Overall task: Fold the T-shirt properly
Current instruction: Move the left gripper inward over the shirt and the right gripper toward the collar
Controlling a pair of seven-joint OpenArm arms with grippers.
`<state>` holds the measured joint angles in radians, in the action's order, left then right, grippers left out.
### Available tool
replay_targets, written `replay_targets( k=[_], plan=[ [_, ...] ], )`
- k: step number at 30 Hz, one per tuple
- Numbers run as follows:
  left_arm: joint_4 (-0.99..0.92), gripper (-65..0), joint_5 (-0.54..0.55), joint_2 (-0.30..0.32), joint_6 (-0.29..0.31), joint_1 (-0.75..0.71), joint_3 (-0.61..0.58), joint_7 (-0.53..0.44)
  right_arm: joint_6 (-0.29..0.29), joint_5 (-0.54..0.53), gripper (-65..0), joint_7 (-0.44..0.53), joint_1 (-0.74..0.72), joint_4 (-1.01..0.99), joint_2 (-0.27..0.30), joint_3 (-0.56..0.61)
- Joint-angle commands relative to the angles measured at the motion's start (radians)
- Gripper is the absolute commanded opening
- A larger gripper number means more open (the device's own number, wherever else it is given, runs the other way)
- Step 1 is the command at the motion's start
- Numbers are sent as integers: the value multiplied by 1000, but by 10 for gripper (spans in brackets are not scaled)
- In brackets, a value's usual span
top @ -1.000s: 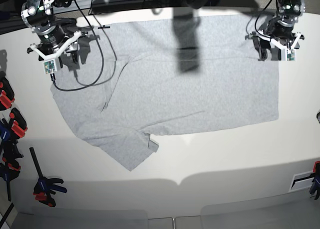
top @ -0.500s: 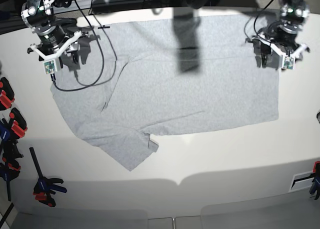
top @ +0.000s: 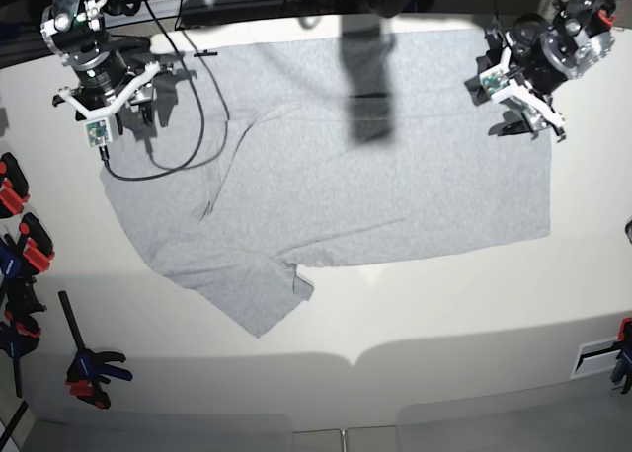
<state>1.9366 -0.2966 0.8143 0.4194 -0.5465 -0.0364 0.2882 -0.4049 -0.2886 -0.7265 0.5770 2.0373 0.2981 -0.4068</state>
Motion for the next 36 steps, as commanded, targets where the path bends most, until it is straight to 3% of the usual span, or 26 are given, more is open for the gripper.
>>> replay_targets(
  k=[1,6,15,29,32,36],
  plan=[
    [-7,-300,-6,24,-14,13,-17,3,1,-7,-366,23,0,16,10,-5],
    [-85,-300,-131,61,-113,38,-111,10,1,-7,-366,23,0,16,10,-5],
    [-97,-300,-128,76,-121,54,-118,-58,1,-7,-366,23,-1,16,10,-5],
    [-215,-300,-65,3,-122,134,-118,-45,1,-7,-366,24,-1,16,10,-5],
    [-208,-300,-53,3,-167,145,-118,-46,1,-7,-366,24,-1,16,10,-5],
    [-206,-300,56,3,-173,186,-118,-45,1,-7,-366,24,-1,16,10,-5]
  ],
)
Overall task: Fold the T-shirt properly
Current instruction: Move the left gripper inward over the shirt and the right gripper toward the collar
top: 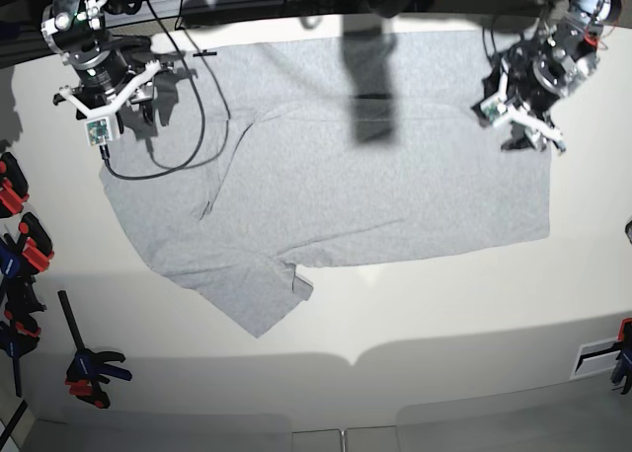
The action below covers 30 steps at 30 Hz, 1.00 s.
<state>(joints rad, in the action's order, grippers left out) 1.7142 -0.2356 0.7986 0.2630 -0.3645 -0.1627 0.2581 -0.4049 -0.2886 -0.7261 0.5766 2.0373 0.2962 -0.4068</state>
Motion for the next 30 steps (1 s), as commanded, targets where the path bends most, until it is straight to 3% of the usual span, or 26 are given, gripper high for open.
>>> replay_targets(
  k=[1,8,14,19,22,27,30],
  plan=[
    [16,-300,11,19,-16,14,8,-15,1,-7,-366,24,0,16,11,-5],
    [7,-300,29,19,-16,68,8,-13,1,-8,-366,23,0,16,11,-5],
    [-108,-300,28,19,-16,68,8,-24,-8,-8,-366,24,0,16,11,-5],
    [-129,-300,53,19,-17,68,8,-24,-240,-81,-366,54,-2,71,12,25],
    [-111,-300,102,18,-16,68,8,-23,-279,-50,-366,44,-38,127,12,122],
    [-98,-300,114,16,-16,68,8,-19,-280,204,-366,-61,-178,122,15,410],
    [-98,-300,114,16,-16,68,8,-19,-276,285,-366,-74,-249,93,59,585]
  ],
)
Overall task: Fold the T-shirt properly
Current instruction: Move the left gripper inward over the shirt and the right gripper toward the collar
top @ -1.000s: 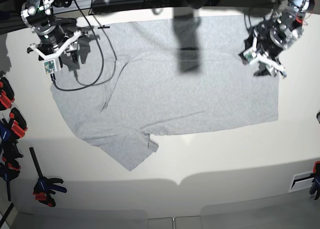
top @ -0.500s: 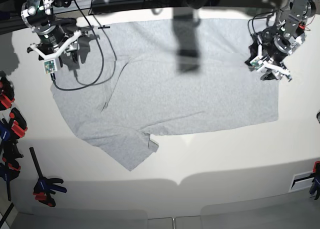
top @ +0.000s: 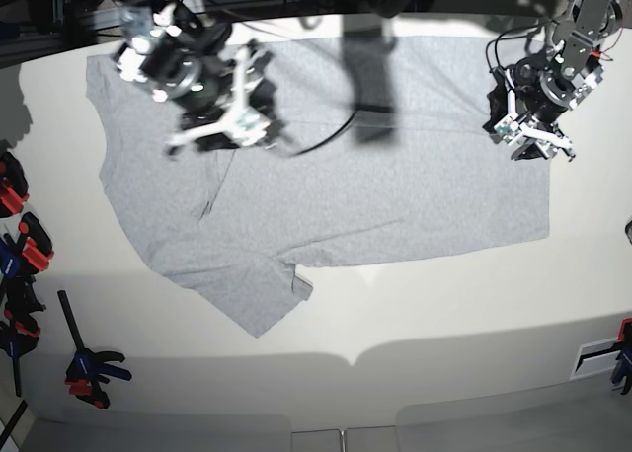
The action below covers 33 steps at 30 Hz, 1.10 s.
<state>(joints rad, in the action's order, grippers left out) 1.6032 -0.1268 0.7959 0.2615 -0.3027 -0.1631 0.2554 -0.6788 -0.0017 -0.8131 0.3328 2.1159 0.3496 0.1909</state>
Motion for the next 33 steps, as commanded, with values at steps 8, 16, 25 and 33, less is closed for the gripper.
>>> replay_targets(
  k=[8,16,25,33],
  plan=[
    [13,-300,5,19,-15,6,9,59,6,117,-366,-17,-42,-32,147,195],
    [13,-300,6,19,-15,6,9,58,35,161,-366,35,-57,-103,218,188],
    [13,-300,5,19,-15,6,9,59,79,204,-366,94,-168,-249,200,195],
    [13,-300,5,19,-15,6,9,62,81,188,-366,97,-254,-278,153,209]
  ],
)
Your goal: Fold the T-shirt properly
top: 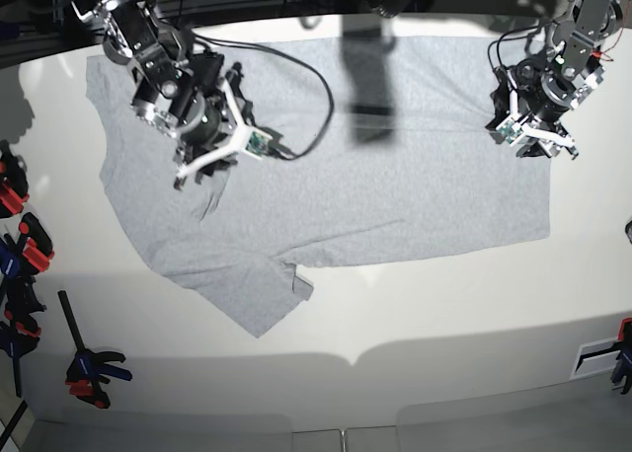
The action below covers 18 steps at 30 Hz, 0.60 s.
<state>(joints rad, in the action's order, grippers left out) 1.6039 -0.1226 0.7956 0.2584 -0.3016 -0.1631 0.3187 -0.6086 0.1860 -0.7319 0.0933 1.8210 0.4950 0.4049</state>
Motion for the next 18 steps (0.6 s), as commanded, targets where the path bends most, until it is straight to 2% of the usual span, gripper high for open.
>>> replay_targets(
  k=[1,9,12,16,18],
  plan=[
    [13,-300,1,19,-12,5,9,-1,11,-13,-366,15,-26,16,4,-5],
    [13,-300,1,19,-12,5,9,0,23,-13,-366,39,-69,16,-79,-5],
    [13,-300,1,19,-12,5,9,-1,98,-10,-366,37,-69,16,-120,-5],
    [13,-300,1,19,-12,5,9,-2,268,18,-366,21,-68,19,-161,-5],
    [13,-300,1,19,-12,5,9,-2,273,11,-366,-3,-66,35,-172,-5]
  ],
)
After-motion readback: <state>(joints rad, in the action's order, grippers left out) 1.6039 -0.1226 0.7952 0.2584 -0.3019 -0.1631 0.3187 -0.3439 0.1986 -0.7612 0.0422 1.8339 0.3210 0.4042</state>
